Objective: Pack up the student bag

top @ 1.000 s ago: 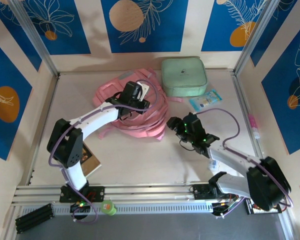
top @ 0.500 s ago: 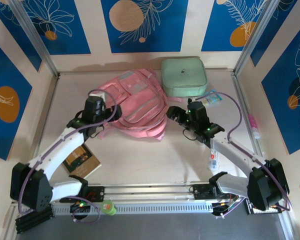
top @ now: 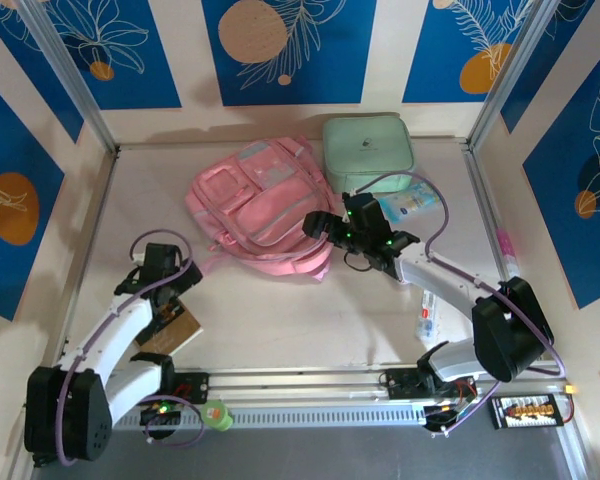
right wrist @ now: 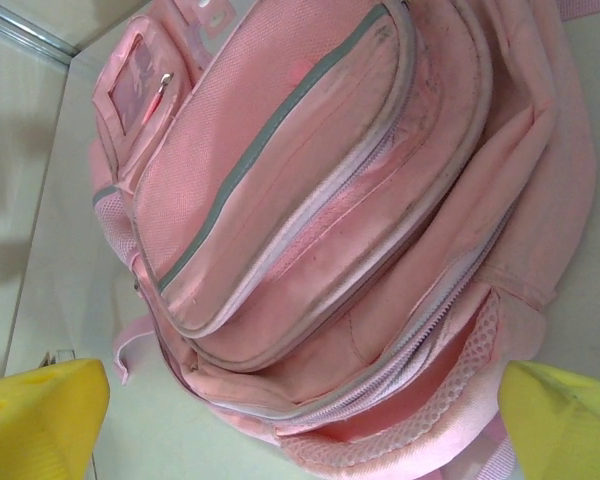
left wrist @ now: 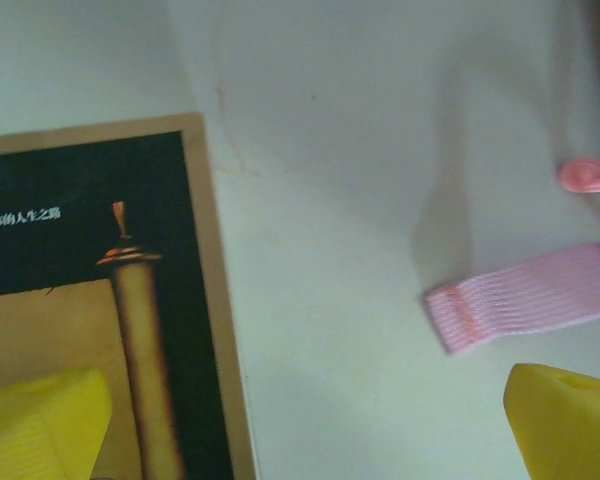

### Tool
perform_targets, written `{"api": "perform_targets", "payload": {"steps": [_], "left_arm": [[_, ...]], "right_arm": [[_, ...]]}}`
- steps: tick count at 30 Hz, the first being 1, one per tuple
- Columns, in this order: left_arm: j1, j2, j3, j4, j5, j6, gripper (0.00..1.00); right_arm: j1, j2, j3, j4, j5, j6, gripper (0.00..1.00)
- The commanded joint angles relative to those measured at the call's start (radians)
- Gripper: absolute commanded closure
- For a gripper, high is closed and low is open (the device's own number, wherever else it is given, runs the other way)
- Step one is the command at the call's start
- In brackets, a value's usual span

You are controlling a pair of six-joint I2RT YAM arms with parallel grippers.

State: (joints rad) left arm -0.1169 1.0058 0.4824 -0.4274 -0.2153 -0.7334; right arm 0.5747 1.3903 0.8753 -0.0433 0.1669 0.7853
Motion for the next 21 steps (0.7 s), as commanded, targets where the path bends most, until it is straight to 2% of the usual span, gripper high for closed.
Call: {"api": "perform_targets", "payload": {"steps": [1, 4, 12, 18, 21], "left_arm": [[0.019, 0.032, -0.014, 0.049, 0.048, -0.024, 0.00], [0.011, 0.071, -0.009, 0.084, 0.135, 0.012, 0.04], [-0.148, 0.084, -0.082, 0.139, 0.199, -0.164, 0.06], [-0.382, 0.137, -0.052, 0.212, 0.177, -0.354, 0.05], [-0.466, 0.211, -0.058, 0.384, 0.224, -0.481, 0.06]], "right_arm": [[0.007, 0.005, 0.027, -0.021, -0.020, -0.010, 0.00], [0.007, 0.003, 0.019, -0.025, -0.020, -0.001, 0.00], [0.012, 0.005, 0.003, 0.014, -0.033, 0.036, 0.00], [0.011, 0.015, 0.014, -0.001, -0.024, 0.036, 0.01], [0.010, 0.014, 0.010, -0.008, -0.022, 0.040, 0.01]]}}
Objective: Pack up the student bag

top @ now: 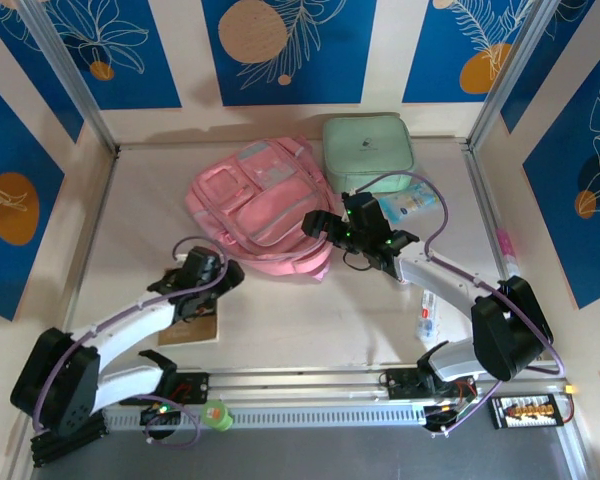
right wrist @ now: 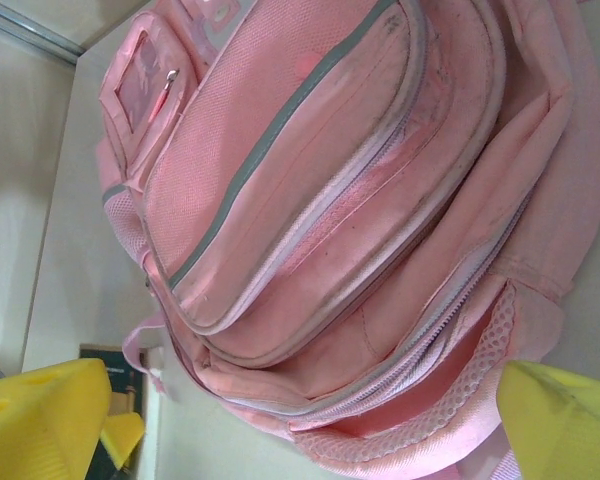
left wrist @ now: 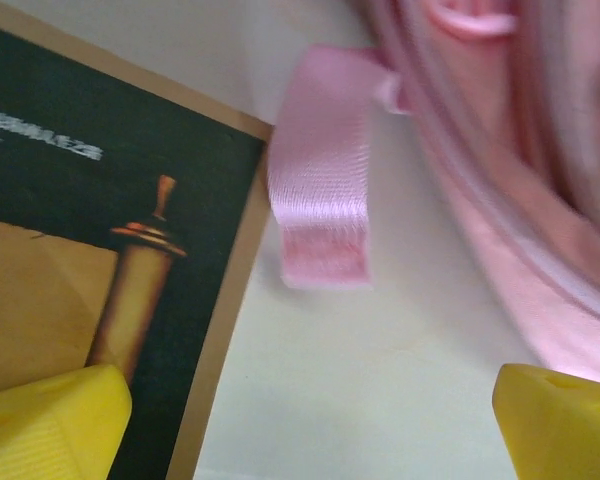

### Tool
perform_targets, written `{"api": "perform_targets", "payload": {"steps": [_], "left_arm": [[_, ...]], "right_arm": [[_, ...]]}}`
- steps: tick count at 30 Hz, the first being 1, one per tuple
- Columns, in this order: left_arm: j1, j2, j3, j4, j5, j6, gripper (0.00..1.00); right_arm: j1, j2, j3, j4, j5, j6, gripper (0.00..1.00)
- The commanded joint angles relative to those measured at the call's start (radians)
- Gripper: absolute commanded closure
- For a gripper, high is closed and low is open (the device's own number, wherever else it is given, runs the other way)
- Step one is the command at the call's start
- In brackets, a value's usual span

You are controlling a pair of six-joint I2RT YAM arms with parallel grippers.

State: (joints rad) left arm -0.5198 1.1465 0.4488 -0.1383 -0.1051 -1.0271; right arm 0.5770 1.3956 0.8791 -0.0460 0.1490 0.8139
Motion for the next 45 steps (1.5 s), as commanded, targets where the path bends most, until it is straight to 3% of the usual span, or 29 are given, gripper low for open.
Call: {"api": "perform_targets", "payload": {"steps": [1, 8, 12, 15, 20, 28, 32, 37, 45], "left_arm": [[-0.093, 0.100, -0.014, 0.140, 0.114, -0.212, 0.06], [-0.182, 0.245, 0.126, 0.183, 0.154, -0.195, 0.06], [-0.177, 0.217, 0.161, 0.139, 0.143, -0.134, 0.04], [-0.160, 0.163, 0.217, 0.005, 0.126, -0.023, 0.01], [-0.070, 0.023, 0.239, -0.212, 0.066, 0.118, 0.00], [0.145, -0.147, 0.129, -0.356, 0.147, 0.214, 0.00], [0.187, -0.143, 0.064, -0.340, 0.175, 0.211, 0.01], [0.224, -0.157, 0.019, -0.355, 0.191, 0.220, 0.05], [0.238, -0.150, 0.005, -0.349, 0.244, 0.257, 0.18]], "right_arm": [[0.009, 0.006, 0.002, -0.006, -0.006, 0.013, 0.01], [0.006, -0.031, -0.026, -0.017, 0.003, 0.014, 0.02], [0.008, -0.048, -0.033, -0.032, 0.001, 0.004, 0.02], [0.020, -0.048, -0.028, -0.053, -0.013, -0.010, 0.03], [0.100, -0.009, 0.018, -0.115, -0.016, -0.091, 0.06], [0.296, 0.208, 0.217, -0.220, -0.055, -0.198, 0.11], [0.377, 0.331, 0.334, -0.281, -0.039, -0.238, 0.23], [0.462, 0.452, 0.444, -0.366, 0.076, -0.303, 0.39], [0.459, 0.559, 0.497, -0.399, 0.062, -0.285, 0.53]]}}
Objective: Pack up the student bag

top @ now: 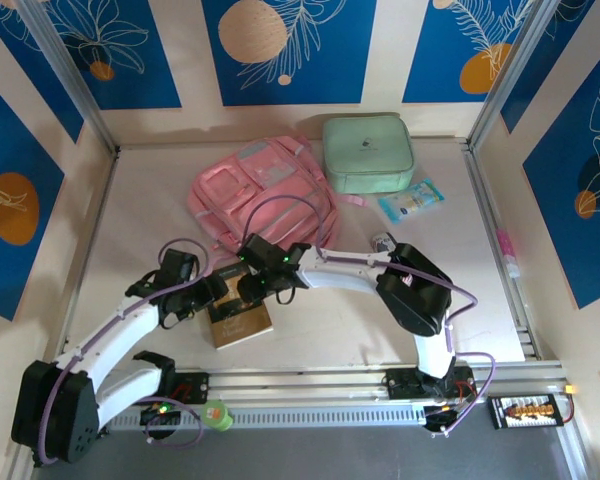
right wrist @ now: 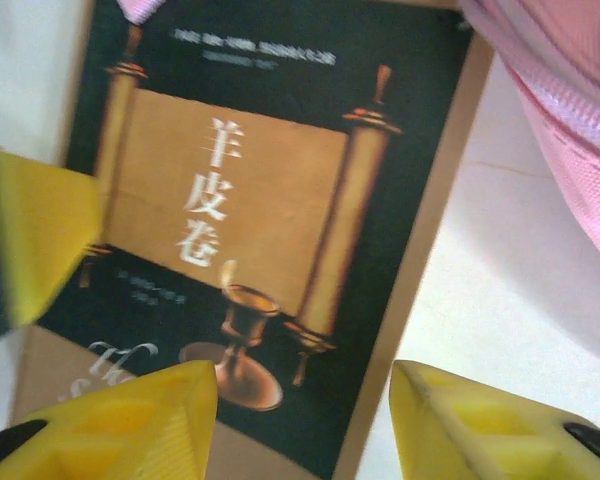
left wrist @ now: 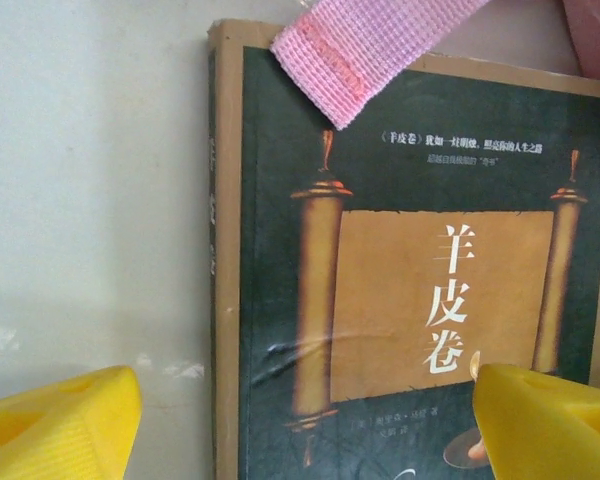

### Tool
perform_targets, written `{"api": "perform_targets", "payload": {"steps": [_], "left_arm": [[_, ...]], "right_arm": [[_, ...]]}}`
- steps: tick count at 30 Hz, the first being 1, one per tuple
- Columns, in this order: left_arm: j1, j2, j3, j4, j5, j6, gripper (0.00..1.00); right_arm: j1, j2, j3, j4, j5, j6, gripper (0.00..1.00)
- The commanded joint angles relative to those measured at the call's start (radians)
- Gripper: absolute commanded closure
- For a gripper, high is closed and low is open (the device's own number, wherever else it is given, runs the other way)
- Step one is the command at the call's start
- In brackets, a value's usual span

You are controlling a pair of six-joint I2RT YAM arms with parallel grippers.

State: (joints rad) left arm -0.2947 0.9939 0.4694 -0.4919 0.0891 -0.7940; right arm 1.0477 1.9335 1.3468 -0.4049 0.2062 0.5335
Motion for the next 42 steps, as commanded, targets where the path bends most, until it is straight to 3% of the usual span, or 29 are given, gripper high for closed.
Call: {"api": "perform_targets", "payload": {"steps": [1, 11, 22, 32, 42], "left_arm": [[0.012, 0.009, -0.018, 0.013, 0.056, 0.024, 0.21], [0.012, 0.053, -0.023, 0.046, 0.113, 0.026, 0.33], [0.013, 0.099, -0.024, 0.068, 0.140, 0.037, 0.31], [0.013, 0.141, -0.021, 0.097, 0.169, 0.044, 0.35], [0.012, -0.046, -0.012, 0.141, 0.360, 0.080, 0.57]], "right_arm": [[-0.015, 0.031, 0.034, -0.041, -0.005, -0.002, 0.56], [-0.056, 0.119, 0.102, -0.132, -0.092, 0.056, 0.66], [-0.088, 0.148, 0.110, -0.164, -0.131, 0.077, 0.67], [-0.094, 0.160, 0.115, -0.164, -0.151, 0.077, 0.67], [-0.112, 0.176, 0.120, -0.167, -0.179, 0.084, 0.71]]}}
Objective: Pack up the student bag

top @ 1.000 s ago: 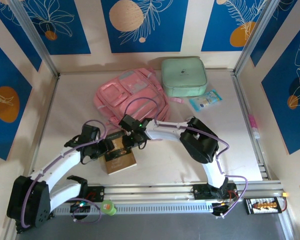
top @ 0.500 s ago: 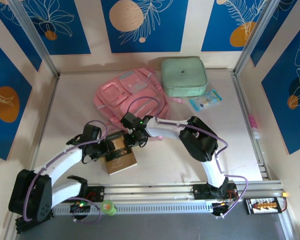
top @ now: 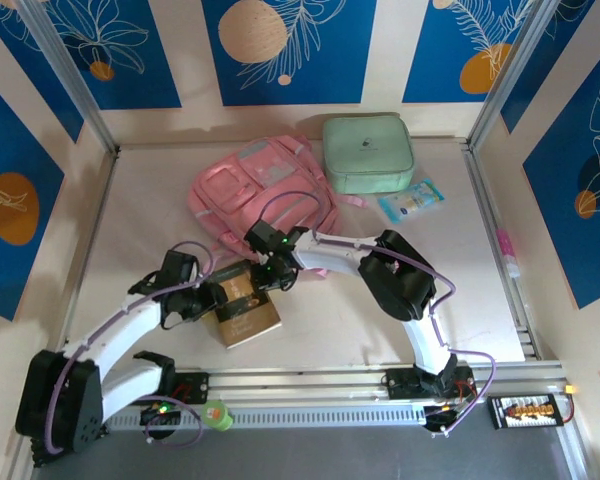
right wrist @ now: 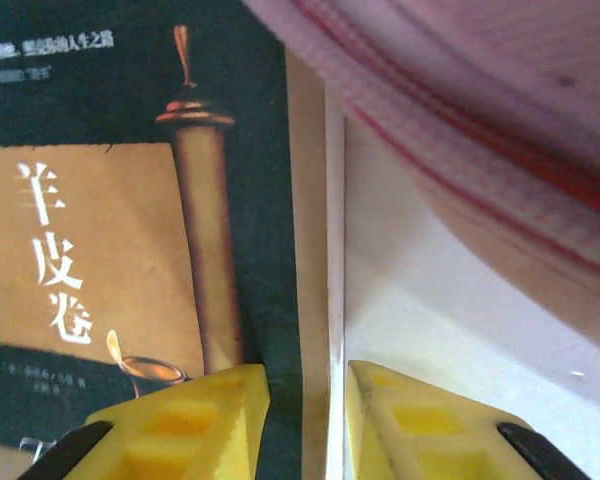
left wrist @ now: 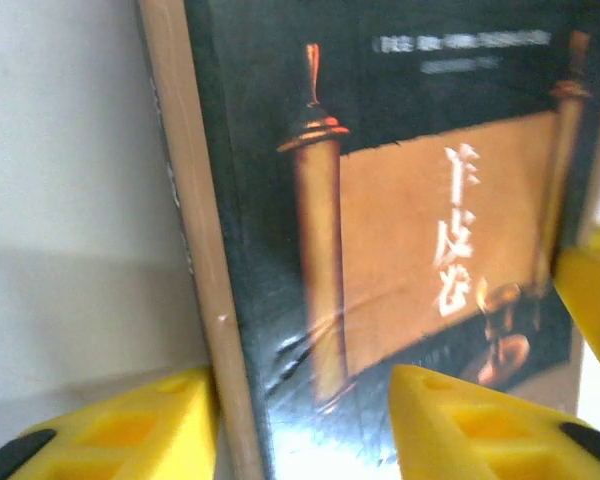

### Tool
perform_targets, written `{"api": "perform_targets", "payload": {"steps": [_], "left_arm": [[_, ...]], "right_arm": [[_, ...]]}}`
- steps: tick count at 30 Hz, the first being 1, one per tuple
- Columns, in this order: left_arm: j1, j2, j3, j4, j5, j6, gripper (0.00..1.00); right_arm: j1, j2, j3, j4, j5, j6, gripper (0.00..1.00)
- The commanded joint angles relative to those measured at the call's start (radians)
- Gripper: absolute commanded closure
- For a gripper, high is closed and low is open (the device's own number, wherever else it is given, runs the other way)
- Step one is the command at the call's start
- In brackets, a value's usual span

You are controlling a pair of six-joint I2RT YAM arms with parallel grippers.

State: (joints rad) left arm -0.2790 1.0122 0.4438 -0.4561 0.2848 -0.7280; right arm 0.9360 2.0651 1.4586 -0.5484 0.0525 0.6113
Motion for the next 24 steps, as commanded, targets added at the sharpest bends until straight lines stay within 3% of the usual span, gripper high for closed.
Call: {"api": "perform_targets", "payload": {"steps": [1, 7, 18, 24], "left_arm": [[-0.003, -0.089, 0.015, 0.102, 0.170, -0.002, 0.59], [-0.002, -0.201, -0.030, 0.208, 0.178, -0.093, 0.61], [-0.002, -0.132, -0.078, 0.367, 0.182, -0.163, 0.64], [-0.002, -0.144, -0.076, 0.322, 0.131, -0.158, 0.65]], "right_arm": [[-0.004, 0.046, 0.009, -0.029, -0.025, 0.015, 0.72], [-0.028, 0.050, -0.010, -0.008, -0.052, 0.039, 0.73], [-0.031, 0.049, -0.027, 0.007, -0.062, 0.039, 0.73], [-0.033, 0.044, -0.033, 0.014, -0.057, 0.044, 0.73]]}}
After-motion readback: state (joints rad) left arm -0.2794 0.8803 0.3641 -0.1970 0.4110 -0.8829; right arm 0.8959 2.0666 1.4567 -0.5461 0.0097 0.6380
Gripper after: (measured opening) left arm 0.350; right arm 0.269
